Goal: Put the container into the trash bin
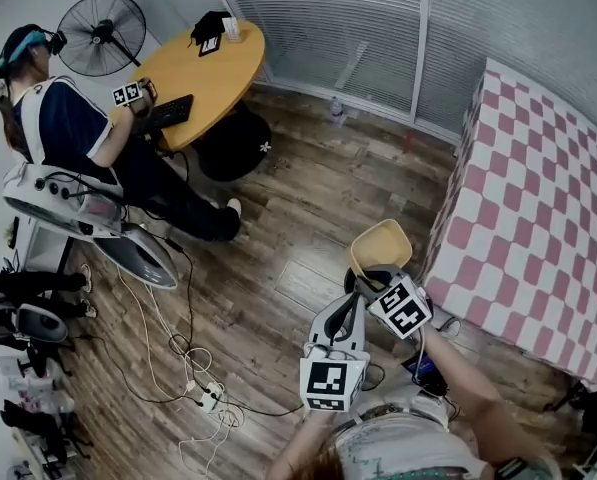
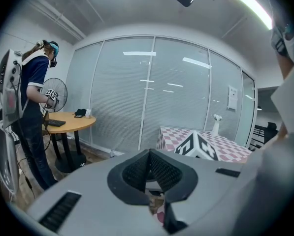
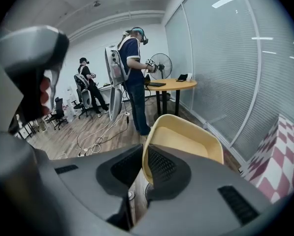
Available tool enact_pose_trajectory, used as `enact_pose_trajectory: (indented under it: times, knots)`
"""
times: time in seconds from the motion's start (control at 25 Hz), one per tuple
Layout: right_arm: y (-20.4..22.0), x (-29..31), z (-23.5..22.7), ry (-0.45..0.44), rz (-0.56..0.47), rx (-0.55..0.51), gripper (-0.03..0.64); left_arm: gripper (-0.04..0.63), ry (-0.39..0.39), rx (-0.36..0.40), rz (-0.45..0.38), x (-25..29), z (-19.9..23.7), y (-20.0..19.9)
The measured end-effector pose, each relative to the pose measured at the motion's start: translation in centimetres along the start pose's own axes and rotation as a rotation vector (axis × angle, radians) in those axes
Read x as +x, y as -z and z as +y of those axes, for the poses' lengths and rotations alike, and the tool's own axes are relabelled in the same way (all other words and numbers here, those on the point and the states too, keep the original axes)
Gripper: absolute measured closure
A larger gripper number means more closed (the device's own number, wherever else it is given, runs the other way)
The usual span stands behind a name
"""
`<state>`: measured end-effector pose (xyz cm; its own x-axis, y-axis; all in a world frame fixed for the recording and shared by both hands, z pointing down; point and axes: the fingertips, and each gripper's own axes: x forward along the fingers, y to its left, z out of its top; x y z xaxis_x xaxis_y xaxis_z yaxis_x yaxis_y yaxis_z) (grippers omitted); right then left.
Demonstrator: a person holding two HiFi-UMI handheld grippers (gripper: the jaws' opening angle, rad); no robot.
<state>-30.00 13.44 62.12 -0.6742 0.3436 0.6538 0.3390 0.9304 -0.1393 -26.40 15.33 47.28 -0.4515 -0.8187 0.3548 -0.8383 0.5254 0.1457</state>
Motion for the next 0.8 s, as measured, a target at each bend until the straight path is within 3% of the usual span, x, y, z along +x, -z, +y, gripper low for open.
enact_pose_trajectory:
  times: [0.4, 0.8]
  knots:
    - [10.1, 10.7, -2.6, -0.006, 0.139, 0.021, 0.591, 0.589, 0.001, -0.006, 0.061, 0.6, 1.9, 3.3]
    - [21.0, 17.6, -0.2, -0.185, 0.308, -0.046, 0.591, 0.589, 0.017, -0.023, 0.102, 3.2, 3.8, 6.3]
